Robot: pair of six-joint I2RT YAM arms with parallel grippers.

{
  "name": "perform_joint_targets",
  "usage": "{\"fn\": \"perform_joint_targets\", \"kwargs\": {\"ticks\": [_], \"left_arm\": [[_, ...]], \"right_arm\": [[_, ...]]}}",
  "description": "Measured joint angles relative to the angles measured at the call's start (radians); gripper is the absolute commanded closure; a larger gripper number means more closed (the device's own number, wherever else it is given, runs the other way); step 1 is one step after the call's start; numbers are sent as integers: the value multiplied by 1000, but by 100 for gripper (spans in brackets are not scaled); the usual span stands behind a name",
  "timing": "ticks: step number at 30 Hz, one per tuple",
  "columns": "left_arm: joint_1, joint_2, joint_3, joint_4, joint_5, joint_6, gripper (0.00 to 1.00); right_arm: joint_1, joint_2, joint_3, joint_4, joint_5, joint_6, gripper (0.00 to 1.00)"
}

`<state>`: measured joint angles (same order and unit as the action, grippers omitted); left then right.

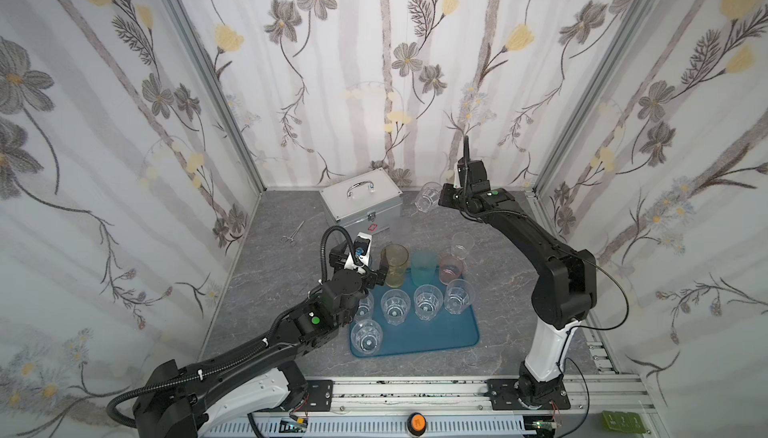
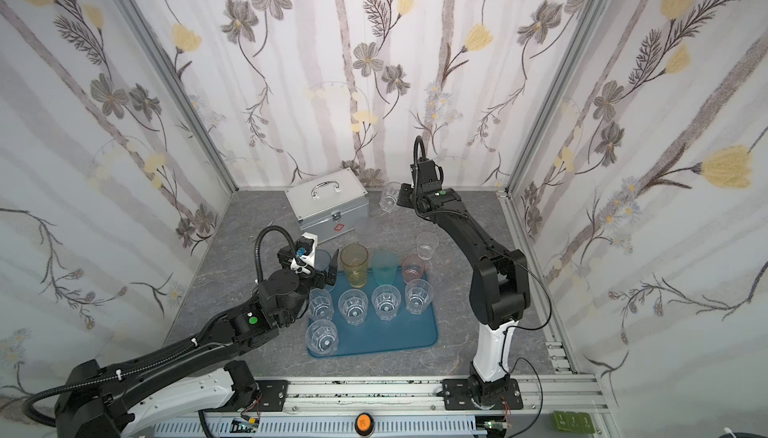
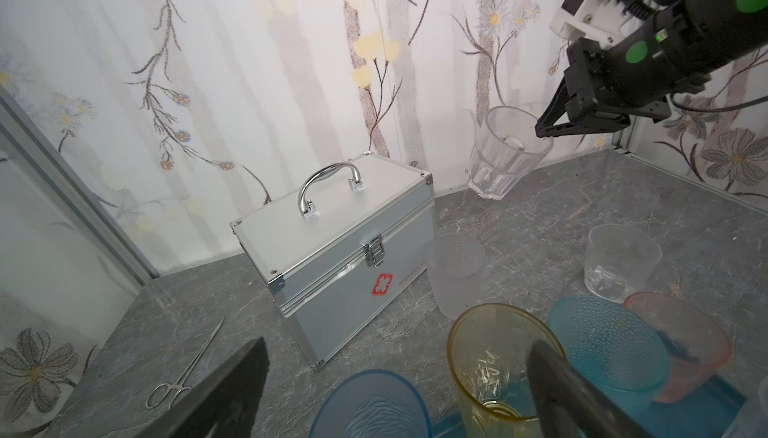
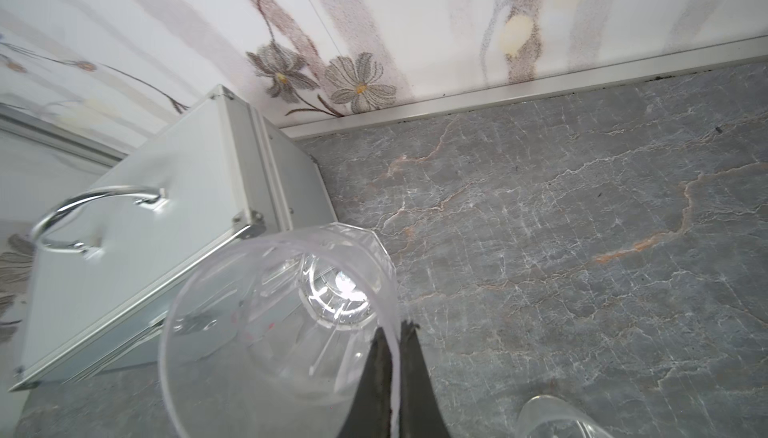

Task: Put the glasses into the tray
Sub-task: 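Reach the right gripper to a clear glass beside the case and grasp it, then carry the clear glass with the right gripper onto the tray's near side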

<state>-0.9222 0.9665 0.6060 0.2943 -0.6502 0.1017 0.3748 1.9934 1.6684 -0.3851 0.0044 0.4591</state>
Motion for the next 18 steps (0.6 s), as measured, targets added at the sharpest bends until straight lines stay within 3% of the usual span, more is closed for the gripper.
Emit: {"fn": "perform_joint_targets", "kwargs": {"ticks": [18], "left_arm": [[-191,77,96,0,-86,0,2]], "right_arm": [[79,-549,-452,14,-17,22,100]]}}
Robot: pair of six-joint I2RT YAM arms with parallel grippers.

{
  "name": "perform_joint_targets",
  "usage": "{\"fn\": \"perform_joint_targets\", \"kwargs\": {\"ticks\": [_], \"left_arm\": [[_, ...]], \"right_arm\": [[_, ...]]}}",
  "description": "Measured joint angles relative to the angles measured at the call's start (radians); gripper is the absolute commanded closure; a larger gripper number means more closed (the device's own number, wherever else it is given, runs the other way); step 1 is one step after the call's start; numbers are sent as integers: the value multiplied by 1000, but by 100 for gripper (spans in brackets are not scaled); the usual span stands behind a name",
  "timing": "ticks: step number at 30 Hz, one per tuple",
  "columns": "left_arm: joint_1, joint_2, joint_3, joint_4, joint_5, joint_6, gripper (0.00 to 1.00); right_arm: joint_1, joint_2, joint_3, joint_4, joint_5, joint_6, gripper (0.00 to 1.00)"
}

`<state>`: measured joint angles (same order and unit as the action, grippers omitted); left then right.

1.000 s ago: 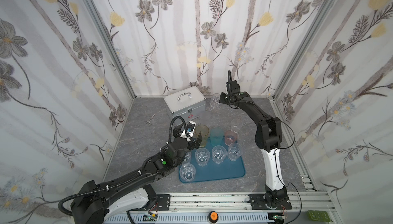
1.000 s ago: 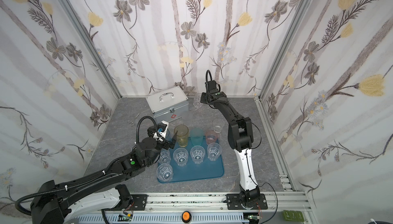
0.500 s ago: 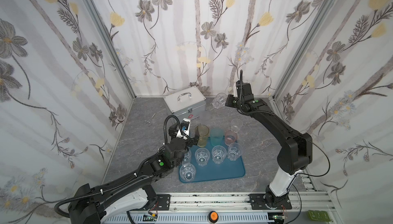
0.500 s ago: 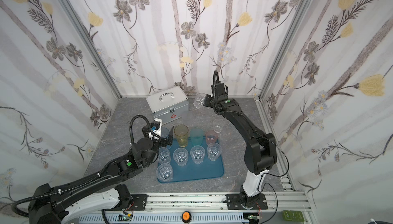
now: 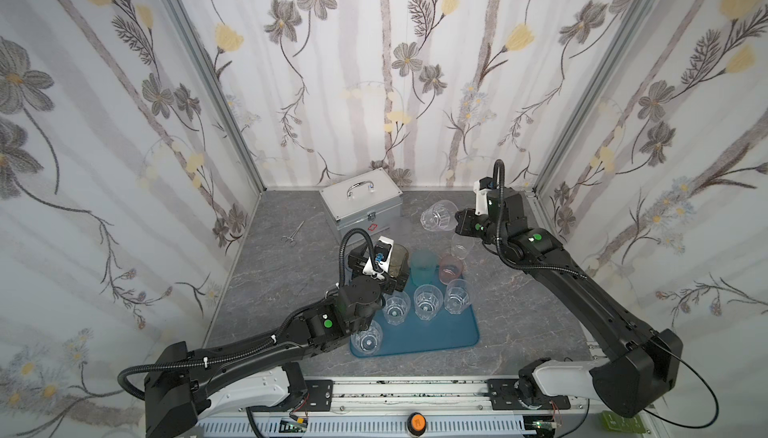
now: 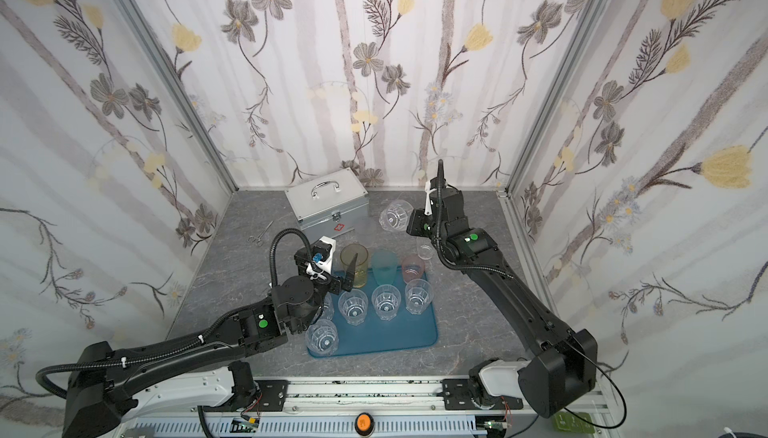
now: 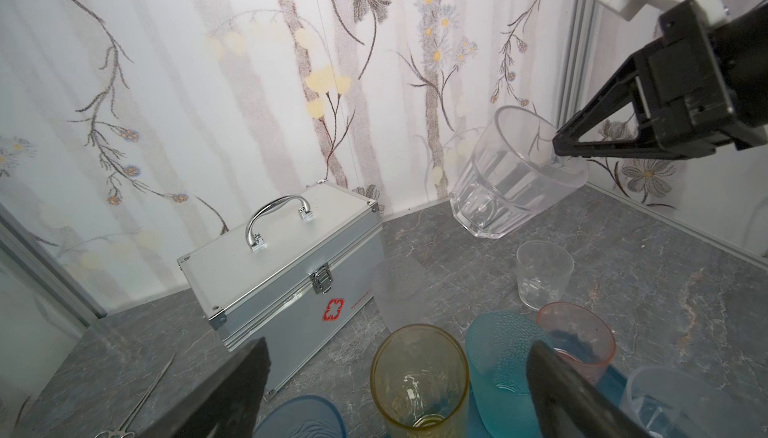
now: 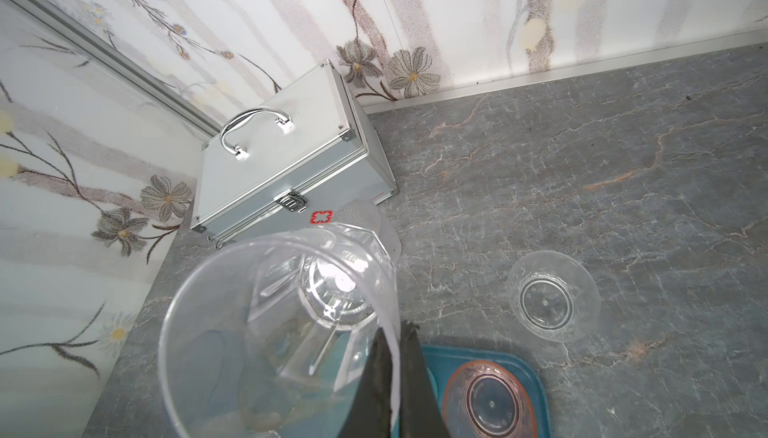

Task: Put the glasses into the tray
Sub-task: 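Carry the clear glass with the right gripper onto the tray's near side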

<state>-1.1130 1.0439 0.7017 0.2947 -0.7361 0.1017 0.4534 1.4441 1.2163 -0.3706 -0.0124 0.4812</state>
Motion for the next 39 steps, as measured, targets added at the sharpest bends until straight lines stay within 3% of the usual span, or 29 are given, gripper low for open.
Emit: {"fn": "perform_joint_targets", "kwargs": {"ticks": [15,27,39], "left_arm": [[-100,-20,-34,-28,-27,-68,2],[-124,-20,-68,-55,-52,-118,2],[-130,-121,-138,-99,-70,-197,1]], "right_arm": [[100,-272,-214,-196,63,16,100],[227,-313,-244,-323,74,42,100],[378,-306,-261,-391,106,103,100]]}}
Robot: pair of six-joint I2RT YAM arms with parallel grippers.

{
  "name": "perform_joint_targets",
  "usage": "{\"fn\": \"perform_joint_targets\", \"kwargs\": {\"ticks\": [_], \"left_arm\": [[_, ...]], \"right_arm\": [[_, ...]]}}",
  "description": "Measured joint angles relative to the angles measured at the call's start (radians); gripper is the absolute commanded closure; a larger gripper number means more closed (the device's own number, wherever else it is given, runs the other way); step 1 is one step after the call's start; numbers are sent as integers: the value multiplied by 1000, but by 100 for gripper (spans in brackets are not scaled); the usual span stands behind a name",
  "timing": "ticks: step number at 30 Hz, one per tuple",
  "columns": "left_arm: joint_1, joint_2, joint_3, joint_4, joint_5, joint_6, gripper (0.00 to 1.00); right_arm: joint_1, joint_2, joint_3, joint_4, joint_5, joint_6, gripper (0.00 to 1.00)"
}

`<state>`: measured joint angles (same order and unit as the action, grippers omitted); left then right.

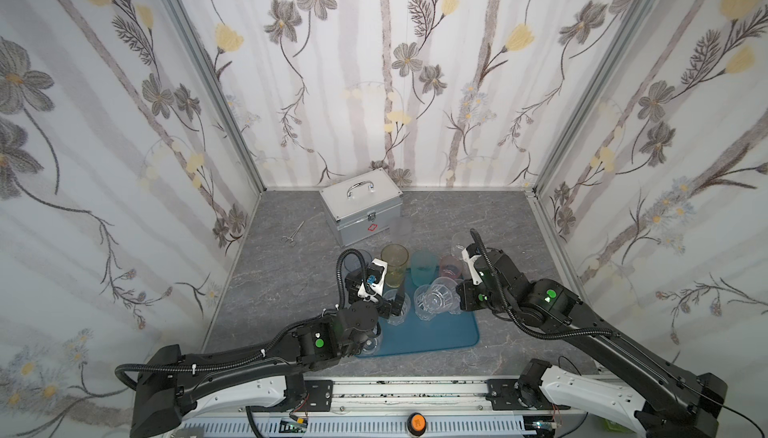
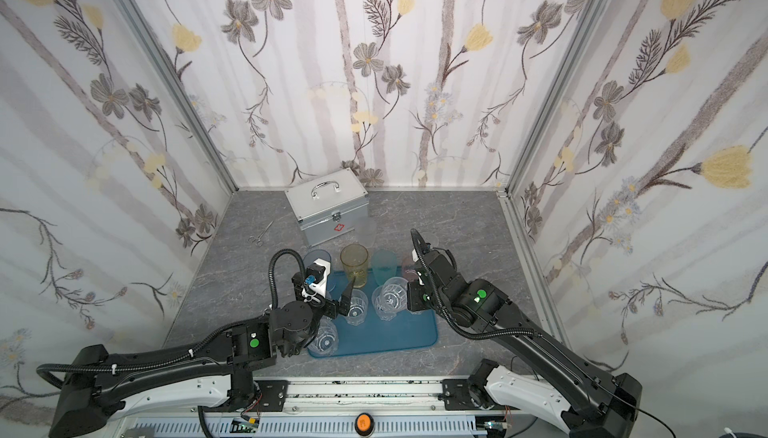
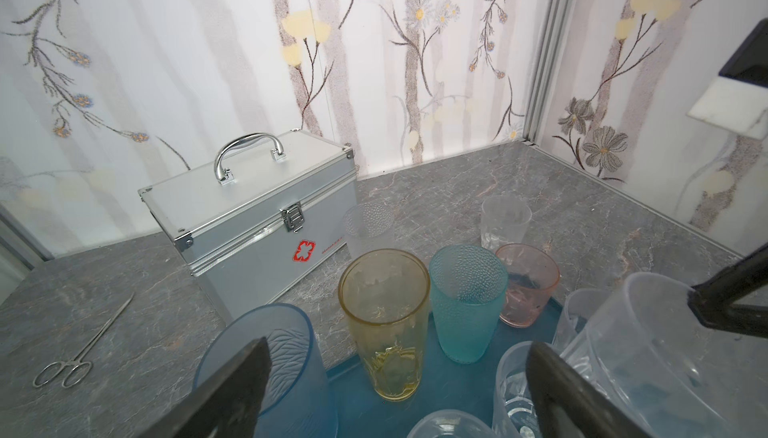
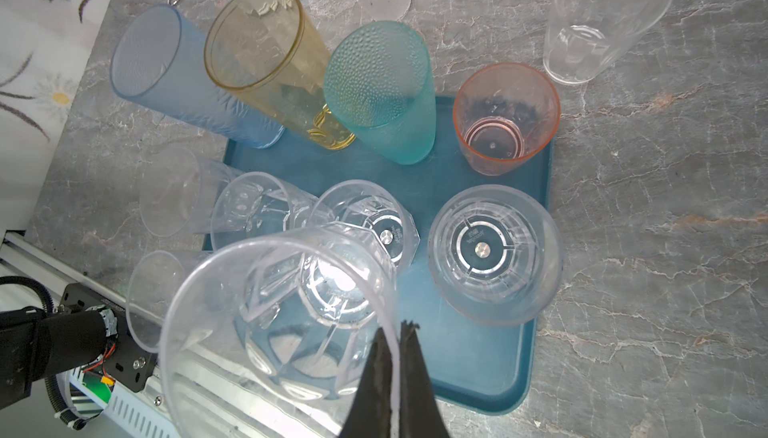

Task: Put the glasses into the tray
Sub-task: 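Carry the clear glass with the right gripper onto the tray's near side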

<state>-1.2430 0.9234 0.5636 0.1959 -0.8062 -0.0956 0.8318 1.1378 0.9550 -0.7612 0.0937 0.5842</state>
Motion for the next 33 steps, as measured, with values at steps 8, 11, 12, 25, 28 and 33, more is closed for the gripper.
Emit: {"fn": "perform_joint_targets", "kwargs": {"ticks": [8,11,12,25,28,33], "left_arm": [[0,-16,-8,-68,-13,-19,1],[1,-34,-16,-88,-17,-30,1],[1,-39,-19,-92,-18,-34,1],[7,-38,-29,-117,-27,-58,0],[7,-51,-37,-121,-27,-59,0],[11,-62,-51,-126,-28,-69,0]], "right_arm": [[86,37,45,-45,18,19,100],[113,42,61,-70,18,26,100],[120,43,65,-79,19,27,100],[224,143,45,-81,19,55,100],[243,176,41,-71,22,59,100],[268,226,32,-34,21,61,100]]}}
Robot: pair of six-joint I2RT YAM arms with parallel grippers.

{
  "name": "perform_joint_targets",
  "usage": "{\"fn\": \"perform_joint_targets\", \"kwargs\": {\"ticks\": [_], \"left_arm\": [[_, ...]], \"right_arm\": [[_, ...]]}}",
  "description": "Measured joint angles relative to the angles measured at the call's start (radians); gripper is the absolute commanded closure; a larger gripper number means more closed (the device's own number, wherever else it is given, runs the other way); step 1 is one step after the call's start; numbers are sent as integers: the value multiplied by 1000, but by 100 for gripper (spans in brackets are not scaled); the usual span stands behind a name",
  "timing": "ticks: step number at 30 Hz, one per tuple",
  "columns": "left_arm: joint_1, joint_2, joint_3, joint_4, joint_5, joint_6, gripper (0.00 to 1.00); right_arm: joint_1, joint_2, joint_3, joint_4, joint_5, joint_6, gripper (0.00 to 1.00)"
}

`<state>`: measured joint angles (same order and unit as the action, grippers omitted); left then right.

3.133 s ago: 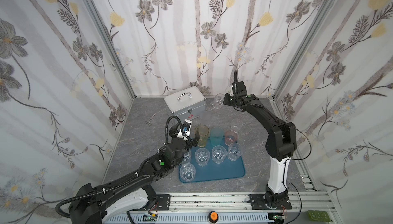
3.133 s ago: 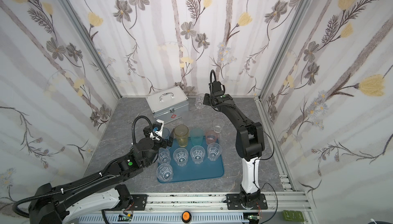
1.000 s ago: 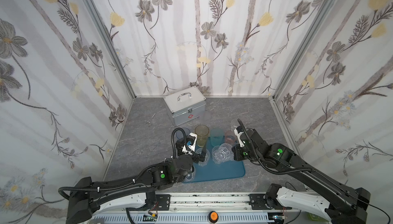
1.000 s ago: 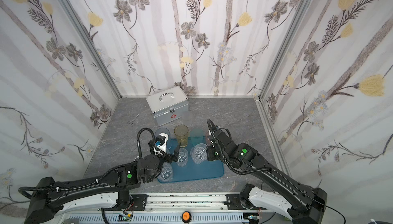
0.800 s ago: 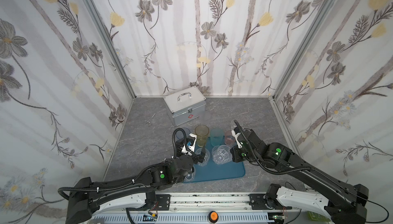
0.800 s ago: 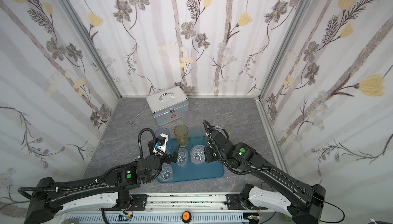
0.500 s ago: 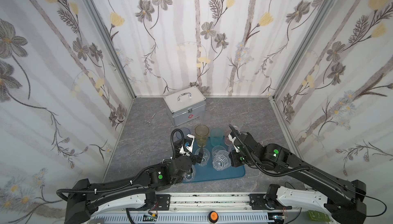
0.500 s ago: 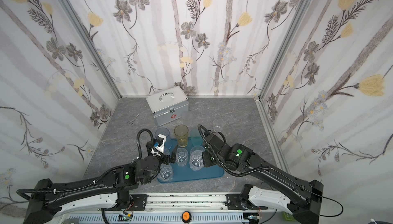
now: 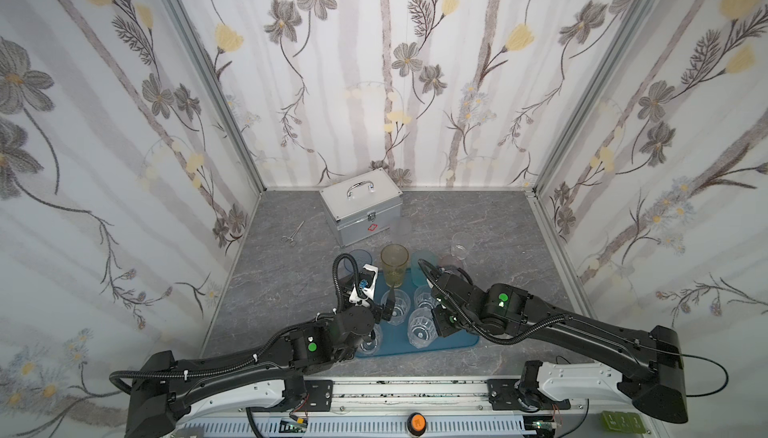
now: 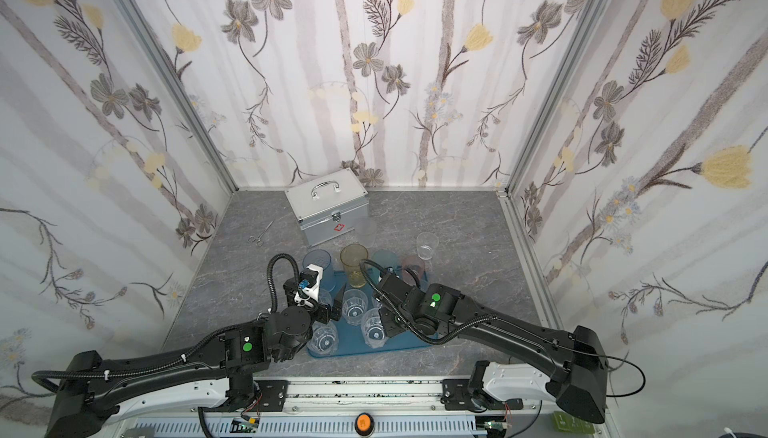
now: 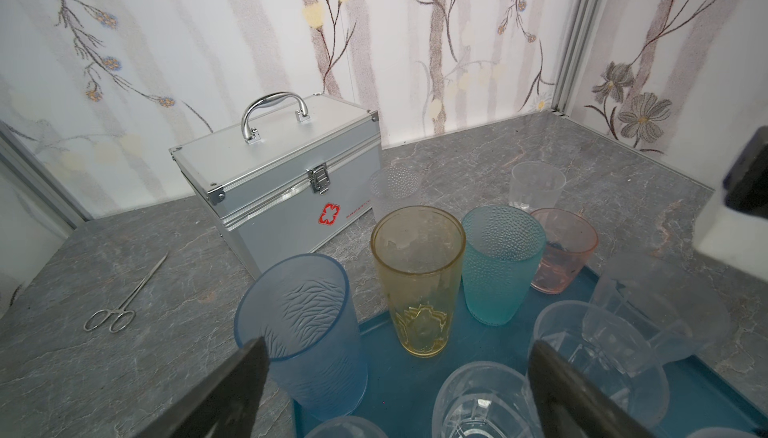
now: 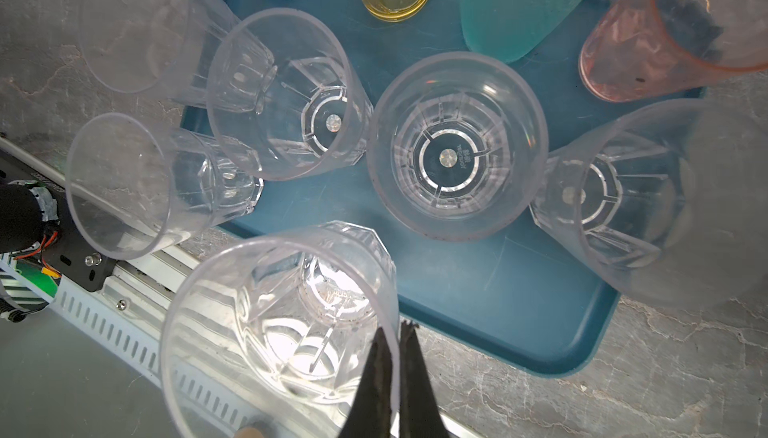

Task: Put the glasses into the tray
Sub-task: 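Carry the clear glass with the right gripper onto the tray's near side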

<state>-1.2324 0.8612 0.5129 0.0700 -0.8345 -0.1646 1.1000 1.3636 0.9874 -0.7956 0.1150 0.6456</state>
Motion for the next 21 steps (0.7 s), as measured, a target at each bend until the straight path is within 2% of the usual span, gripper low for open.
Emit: {"fn": "perform_joint_targets", "kwargs": {"ticks": [14,21], "left_arm": [[21,3,-18,-15,7,-27,0],[43,3,-25,-32,27,-50,0]], "right_arm": [[52,97,8,65,3,1,100],[79,165,47,87,42,8,100]]}}
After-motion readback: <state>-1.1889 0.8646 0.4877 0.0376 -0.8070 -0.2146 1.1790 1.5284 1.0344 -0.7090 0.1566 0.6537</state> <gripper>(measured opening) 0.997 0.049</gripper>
